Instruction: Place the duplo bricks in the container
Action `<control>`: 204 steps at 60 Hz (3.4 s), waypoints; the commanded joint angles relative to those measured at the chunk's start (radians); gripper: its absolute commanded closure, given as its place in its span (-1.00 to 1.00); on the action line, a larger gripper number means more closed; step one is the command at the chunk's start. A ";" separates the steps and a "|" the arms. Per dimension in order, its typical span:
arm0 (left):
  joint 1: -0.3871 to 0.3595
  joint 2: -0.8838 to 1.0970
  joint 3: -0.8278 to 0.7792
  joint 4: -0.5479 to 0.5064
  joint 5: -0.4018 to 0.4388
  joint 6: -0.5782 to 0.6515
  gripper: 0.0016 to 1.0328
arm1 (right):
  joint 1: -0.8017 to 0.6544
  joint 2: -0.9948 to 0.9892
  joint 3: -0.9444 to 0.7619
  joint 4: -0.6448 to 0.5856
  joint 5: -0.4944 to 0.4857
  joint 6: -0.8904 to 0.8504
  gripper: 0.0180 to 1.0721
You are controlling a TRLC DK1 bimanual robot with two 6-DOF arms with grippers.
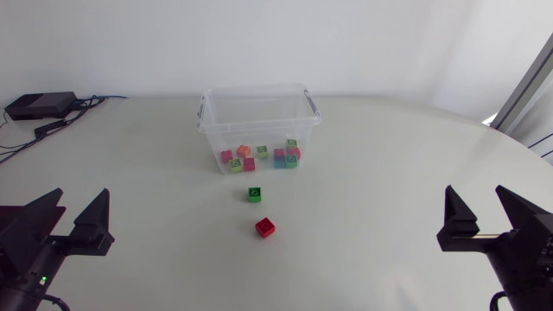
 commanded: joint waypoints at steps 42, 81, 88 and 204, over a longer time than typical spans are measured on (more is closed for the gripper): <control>-0.170 0.452 0.260 0.075 0.004 -0.059 -0.88 | 0.013 -0.004 -0.022 -0.002 -0.004 -0.003 -0.93; -0.497 1.683 1.105 -0.602 0.027 0.143 -0.85 | 0.020 -0.002 -0.021 -0.003 -0.004 0.011 -0.93; -0.572 1.762 1.127 -0.603 0.027 0.186 -0.85 | 0.020 -0.002 -0.021 -0.005 -0.004 0.016 -0.93; -0.400 2.021 1.700 -0.315 0.061 0.162 -0.51 | 0.024 -0.001 -0.021 -0.009 -0.020 0.017 -0.93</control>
